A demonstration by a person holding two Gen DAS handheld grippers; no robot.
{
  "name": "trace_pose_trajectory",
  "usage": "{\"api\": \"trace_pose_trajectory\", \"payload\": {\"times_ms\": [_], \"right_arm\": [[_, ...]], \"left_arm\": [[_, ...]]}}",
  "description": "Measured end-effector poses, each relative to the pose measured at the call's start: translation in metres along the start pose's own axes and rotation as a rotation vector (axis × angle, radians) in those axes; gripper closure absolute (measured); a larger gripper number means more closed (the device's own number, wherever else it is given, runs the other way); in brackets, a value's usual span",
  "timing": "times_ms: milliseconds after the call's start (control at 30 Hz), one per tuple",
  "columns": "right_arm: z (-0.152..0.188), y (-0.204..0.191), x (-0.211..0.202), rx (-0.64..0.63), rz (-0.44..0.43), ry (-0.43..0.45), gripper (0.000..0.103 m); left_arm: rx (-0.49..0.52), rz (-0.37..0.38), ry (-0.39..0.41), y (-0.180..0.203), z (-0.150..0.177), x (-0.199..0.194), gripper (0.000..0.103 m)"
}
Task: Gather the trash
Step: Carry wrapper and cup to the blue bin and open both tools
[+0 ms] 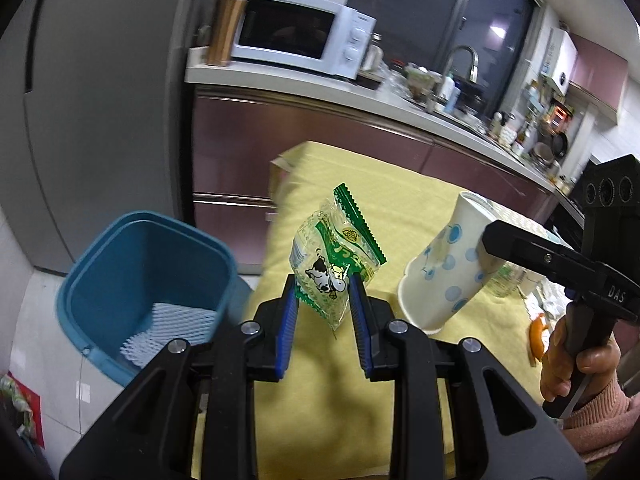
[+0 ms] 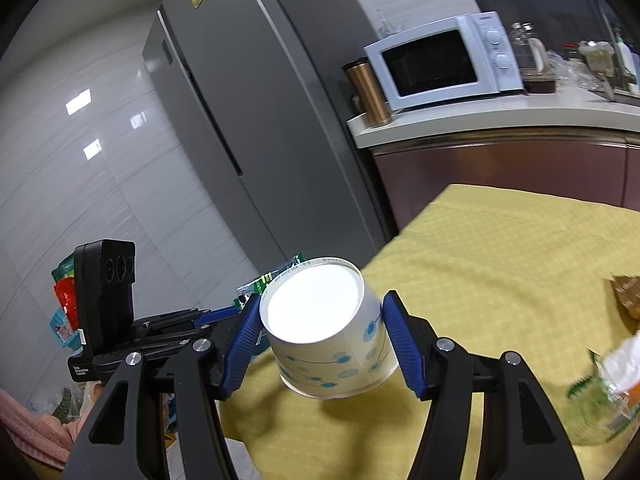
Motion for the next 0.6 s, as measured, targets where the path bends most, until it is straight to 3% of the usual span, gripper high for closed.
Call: {"api": "trace_pose_trajectory", "payload": {"times_ms": [600], "right_arm": [[-0.027,-0.059,0.063,-0.100,-0.116,-0.053,0.043]], "left_arm": [[-0.126,-0.192,0.057,-0.102,0.000,-0.048,0.077]]}}
Point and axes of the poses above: each gripper's, at about its wrist camera, not at the fingertips, and x roughly the way its jaws point, y to its right, z to its underside, the point moved 4 cm from there along x, roughly the way its jaws point, and after that the axes turned 8 degrees about z, right-handed, at the moved point
